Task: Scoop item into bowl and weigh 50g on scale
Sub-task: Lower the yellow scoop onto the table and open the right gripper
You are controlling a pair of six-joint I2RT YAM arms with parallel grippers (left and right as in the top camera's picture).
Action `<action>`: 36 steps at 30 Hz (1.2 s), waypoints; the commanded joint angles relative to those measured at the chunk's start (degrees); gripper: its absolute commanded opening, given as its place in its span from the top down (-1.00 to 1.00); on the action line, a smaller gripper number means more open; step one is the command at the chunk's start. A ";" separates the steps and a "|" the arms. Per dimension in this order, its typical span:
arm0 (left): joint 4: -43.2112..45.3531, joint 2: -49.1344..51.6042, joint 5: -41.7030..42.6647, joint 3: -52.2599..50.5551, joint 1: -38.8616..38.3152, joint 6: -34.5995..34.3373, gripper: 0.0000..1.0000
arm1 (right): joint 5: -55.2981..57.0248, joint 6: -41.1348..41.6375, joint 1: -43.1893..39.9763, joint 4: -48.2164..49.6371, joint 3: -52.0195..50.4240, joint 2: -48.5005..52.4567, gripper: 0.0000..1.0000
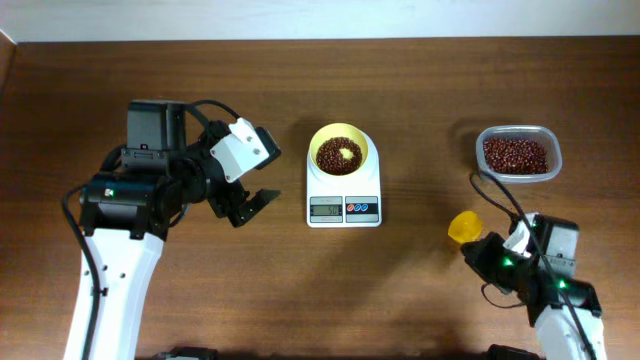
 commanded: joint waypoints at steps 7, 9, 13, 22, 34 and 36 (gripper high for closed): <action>-0.11 -0.35 0.20 0.76 -0.13 -0.57 -0.97 | 3.34 0.31 -0.26 1.16 -0.07 8.04 -0.33; -0.11 -0.35 0.20 0.76 -0.13 -0.57 -0.98 | 6.91 0.31 -0.26 1.57 1.25 8.04 -0.53; -0.11 -0.35 0.20 0.76 -0.13 -0.57 -0.98 | 14.14 -0.17 -0.24 -0.42 5.40 8.04 -0.79; -0.11 -0.35 0.20 0.76 -0.13 -0.57 -0.97 | 30.73 -7.87 -0.13 -15.91 27.39 8.04 -0.98; -0.11 -0.35 0.20 0.76 -0.13 -0.57 -0.98 | -3.67 -7.67 -0.09 -8.74 32.17 8.07 -0.97; -0.11 -0.35 0.20 0.76 -0.13 -0.57 -0.98 | -3.48 -7.69 -0.09 -8.79 32.17 8.13 -0.97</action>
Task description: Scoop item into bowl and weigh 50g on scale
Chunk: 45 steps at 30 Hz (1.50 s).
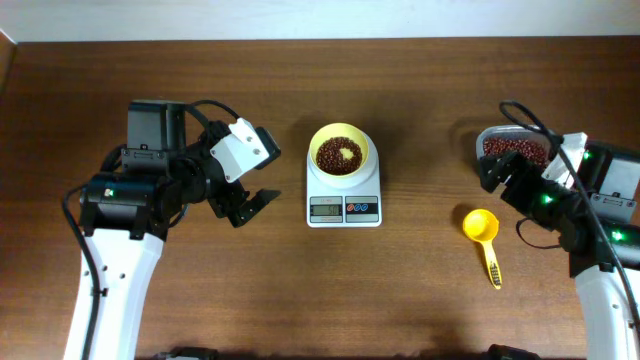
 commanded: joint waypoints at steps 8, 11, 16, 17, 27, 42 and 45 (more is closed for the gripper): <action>-0.09 -0.35 0.20 0.76 -0.13 -0.55 -0.97 | -3.21 -0.17 -0.11 0.13 1.18 -0.13 -0.98; -0.09 -0.35 0.20 0.76 -0.13 -0.57 -0.98 | -3.23 -0.17 -0.11 0.13 1.18 -0.13 -0.98; -0.09 -0.35 0.20 0.76 -0.13 -0.57 -0.97 | -3.21 -0.20 -0.11 0.13 1.18 -0.13 -0.97; -0.09 -0.35 0.20 0.76 -0.13 -0.57 -0.98 | -3.21 -0.20 -0.11 0.13 1.18 -0.13 -0.98; -0.09 -0.35 0.20 0.76 -0.13 -0.57 -0.98 | -3.21 -0.17 -0.11 0.13 1.18 -0.13 -0.98; -0.09 -0.35 0.20 0.76 -0.13 -0.57 -0.98 | -1.95 -0.20 -0.24 -2.73 1.18 -0.28 -0.98; -0.09 -0.35 0.20 0.76 -0.13 -0.57 -0.98 | -2.64 -6.93 0.37 -6.54 1.18 -1.53 -0.98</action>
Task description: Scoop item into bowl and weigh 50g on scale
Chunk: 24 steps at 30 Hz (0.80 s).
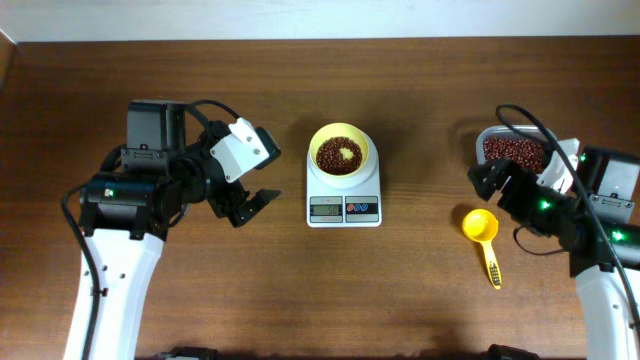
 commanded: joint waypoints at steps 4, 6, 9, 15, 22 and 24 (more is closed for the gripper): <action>-0.07 -0.35 0.20 0.76 -0.13 -0.57 -0.97 | -0.28 -13.00 1.57 -3.08 1.07 -4.83 -0.98; -0.07 -0.35 0.20 0.76 -0.13 -0.57 -0.97 | -0.22 -14.58 1.84 -4.57 1.07 -7.06 -0.97; -0.07 -0.35 0.20 0.76 -0.13 -0.57 -0.98 | -0.20 -17.55 1.84 -6.38 1.05 -9.97 -0.98; -0.07 -0.35 0.20 0.76 -0.13 -0.57 -0.98 | -0.13 -19.63 1.84 -7.08 -3.89 -20.85 -0.98; -0.07 -0.35 0.20 0.76 -0.13 -0.57 -0.97 | -2.45 -19.69 1.81 5.55 -20.76 -36.87 -0.98; -0.07 -0.35 0.20 0.76 -0.13 -0.57 -0.98 | -2.29 -20.09 1.81 7.69 -22.51 -37.31 -0.97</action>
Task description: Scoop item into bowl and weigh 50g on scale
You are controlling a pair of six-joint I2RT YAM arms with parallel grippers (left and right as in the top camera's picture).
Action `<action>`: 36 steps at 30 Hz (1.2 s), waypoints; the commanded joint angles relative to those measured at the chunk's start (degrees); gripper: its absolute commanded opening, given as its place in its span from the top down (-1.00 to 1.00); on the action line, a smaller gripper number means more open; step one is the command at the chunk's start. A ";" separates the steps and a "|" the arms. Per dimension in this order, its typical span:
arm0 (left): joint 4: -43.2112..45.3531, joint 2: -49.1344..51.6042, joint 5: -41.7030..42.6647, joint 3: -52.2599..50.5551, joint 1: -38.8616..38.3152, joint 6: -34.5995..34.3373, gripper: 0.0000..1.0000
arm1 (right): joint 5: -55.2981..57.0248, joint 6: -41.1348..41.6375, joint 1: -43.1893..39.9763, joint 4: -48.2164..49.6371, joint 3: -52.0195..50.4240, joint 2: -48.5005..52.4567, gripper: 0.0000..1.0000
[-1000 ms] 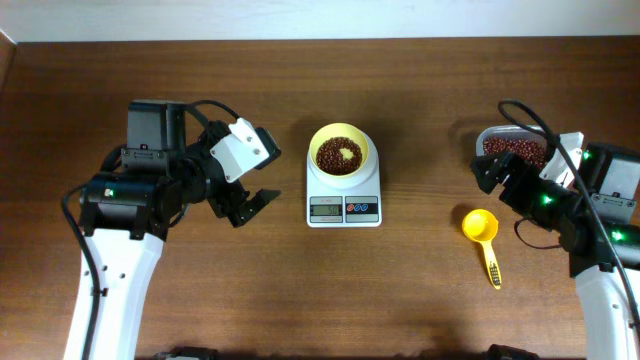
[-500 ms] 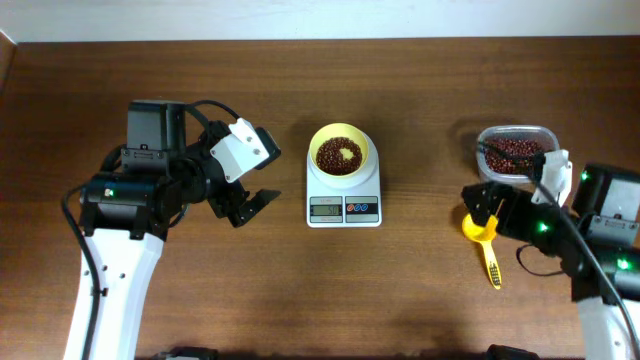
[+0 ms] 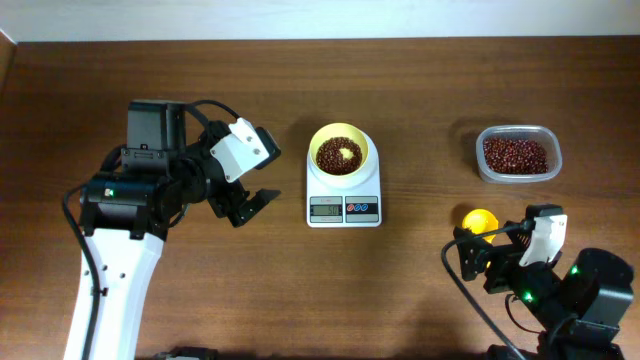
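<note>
A yellow bowl (image 3: pixel 339 153) partly filled with red beans sits on the white scale (image 3: pixel 343 208) at the table's middle; its display is too small to read. The clear container (image 3: pixel 518 155) of red beans stands at the far right. The yellow scoop (image 3: pixel 480 218) lies on the table below it, its cup showing and its handle hidden under my right arm. My right gripper (image 3: pixel 466 258) hovers just below-left of the cup, fingers apart, holding nothing that I can see. My left gripper (image 3: pixel 250 205) hangs open left of the scale.
The left arm's body fills the left side of the table. The right arm crouches at the bottom right corner, near the front edge. Bare wooden tabletop lies between the scale and the scoop.
My right arm has shifted from beside the bean container down to the bottom right corner, over the scoop's handle. The scoop lies where it was. The left arm is unchanged.
My right arm was low at the bottom right with the scoop at its gripper. Then the scoop lay free on the table and the arm was up by the bean container, gripper open. It stayed there, and now it is back low over the scoop handle.
</note>
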 commanded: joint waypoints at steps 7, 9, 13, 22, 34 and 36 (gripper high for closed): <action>-0.07 -0.35 0.20 0.76 -0.13 -0.55 -0.98 | 3.21 -0.85 0.31 7.69 -4.83 -0.68 -0.97; -0.07 -0.35 0.20 0.76 -0.13 -0.55 -0.97 | 3.21 -0.83 0.31 7.76 -4.83 0.13 -0.97; -0.07 -0.35 0.20 0.76 -0.13 -0.55 -0.98 | 2.12 -0.83 0.48 7.96 -4.85 1.53 -0.97; -0.07 -0.35 0.20 0.76 -0.13 -0.57 -0.98 | 5.62 -0.83 8.50 19.93 -20.28 -16.63 -0.98; -0.07 -0.35 0.20 0.76 -0.13 -0.55 -0.97 | 20.02 -0.59 15.78 33.22 -32.65 -26.73 -0.97; -0.07 -0.35 0.20 0.76 -0.13 -0.57 -0.97 | 23.04 0.57 18.16 35.15 -34.49 -26.73 -0.97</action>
